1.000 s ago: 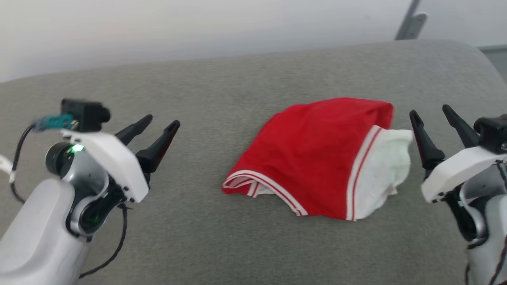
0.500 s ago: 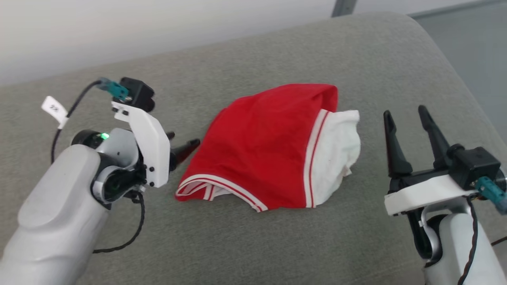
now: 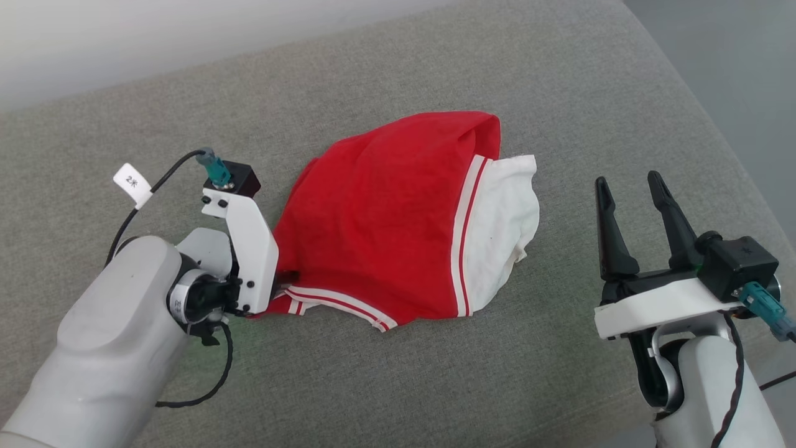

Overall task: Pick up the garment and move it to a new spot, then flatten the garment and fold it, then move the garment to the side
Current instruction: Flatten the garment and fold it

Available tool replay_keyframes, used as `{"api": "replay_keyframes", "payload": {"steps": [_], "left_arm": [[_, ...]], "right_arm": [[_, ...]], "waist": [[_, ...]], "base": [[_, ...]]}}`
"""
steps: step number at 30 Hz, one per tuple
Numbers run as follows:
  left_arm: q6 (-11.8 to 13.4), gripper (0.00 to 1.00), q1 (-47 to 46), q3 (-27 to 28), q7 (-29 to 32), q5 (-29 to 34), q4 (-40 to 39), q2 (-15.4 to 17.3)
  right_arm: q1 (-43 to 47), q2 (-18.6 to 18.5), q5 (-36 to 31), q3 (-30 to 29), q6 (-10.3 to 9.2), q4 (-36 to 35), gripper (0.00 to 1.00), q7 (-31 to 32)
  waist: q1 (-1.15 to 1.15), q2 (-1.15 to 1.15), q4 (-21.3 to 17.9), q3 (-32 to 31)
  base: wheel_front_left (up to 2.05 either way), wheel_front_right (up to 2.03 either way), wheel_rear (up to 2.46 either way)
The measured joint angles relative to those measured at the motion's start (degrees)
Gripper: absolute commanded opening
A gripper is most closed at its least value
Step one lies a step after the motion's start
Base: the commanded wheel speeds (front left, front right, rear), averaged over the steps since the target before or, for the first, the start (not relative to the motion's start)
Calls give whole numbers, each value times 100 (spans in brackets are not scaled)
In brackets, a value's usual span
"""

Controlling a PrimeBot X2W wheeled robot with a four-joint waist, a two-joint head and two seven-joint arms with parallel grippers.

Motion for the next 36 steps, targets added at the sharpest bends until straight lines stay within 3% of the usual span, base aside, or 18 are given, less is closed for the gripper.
{"api": "replay_keyframes", "payload": {"steps": [3,5,12,24,31,36], "left_arm": [[-29,100,-76,-48,-3,22,155,-52],[-77,0,-118,-22,-53,-14,244,-85],[-169,0,-192,102,-282,-89,411,-78],[71,0,93,620,-565,-355,453,701],[388,0,532,903,-690,-413,342,1326],[412,0,650,1085,-766,-567,-22,1416]], "right_arm": [[-38,3,40,1,0,15,100,-37],[-81,7,68,-4,0,31,100,-65],[-102,16,71,-227,0,55,100,-131],[79,20,-92,-554,-1,41,100,-30],[173,16,-137,-610,-1,-26,100,74],[244,13,-144,-608,-1,-94,100,134]], "waist": [[0,0,-13,68],[0,0,1,101],[0,0,231,85],[0,0,817,-165],[0,0,1076,-361],[0,0,1183,-453]], "base": [[0,0,0],[0,0,0],[0,0,0],[0,0,0],[0,0,0],[0,0,0]]}}
